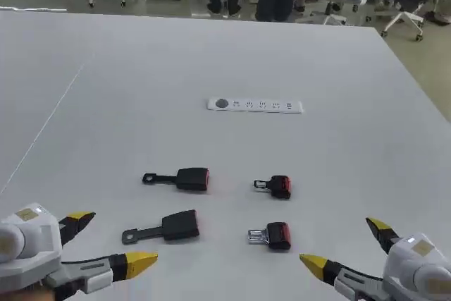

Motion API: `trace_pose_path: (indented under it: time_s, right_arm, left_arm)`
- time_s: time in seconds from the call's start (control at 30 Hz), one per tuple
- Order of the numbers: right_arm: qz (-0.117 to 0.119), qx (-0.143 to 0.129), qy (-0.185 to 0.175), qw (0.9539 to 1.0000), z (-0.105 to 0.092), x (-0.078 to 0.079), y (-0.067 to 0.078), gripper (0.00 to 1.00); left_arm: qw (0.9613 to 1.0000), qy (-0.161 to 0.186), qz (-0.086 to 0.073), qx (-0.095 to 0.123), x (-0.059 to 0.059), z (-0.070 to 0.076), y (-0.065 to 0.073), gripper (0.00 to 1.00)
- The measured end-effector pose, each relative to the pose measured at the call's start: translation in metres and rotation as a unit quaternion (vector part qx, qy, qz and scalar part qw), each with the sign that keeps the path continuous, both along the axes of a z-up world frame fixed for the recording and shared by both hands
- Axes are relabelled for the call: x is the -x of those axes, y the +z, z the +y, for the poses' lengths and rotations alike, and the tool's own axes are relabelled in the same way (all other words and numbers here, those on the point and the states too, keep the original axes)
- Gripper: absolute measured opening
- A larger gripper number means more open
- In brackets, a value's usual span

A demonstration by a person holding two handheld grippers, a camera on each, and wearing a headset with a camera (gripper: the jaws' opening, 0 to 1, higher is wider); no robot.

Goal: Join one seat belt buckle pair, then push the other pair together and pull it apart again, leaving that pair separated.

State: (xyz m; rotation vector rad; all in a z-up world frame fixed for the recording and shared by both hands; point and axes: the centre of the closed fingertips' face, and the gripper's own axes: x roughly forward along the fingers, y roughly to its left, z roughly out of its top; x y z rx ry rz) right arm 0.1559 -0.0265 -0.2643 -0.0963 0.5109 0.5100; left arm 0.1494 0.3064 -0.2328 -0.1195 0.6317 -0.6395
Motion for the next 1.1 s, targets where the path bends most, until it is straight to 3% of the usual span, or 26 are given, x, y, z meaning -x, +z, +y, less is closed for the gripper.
trace_pose_path:
  time_s: [1.1]
  right_arm:
    - [0.005,0.002,0.0,1.0,0.0036,0.0072,-0.0029,0.94]
  left_arm:
    - [1.0,0.007,0.003,0.003,0.0046,0.0029,-0.0028,1.0]
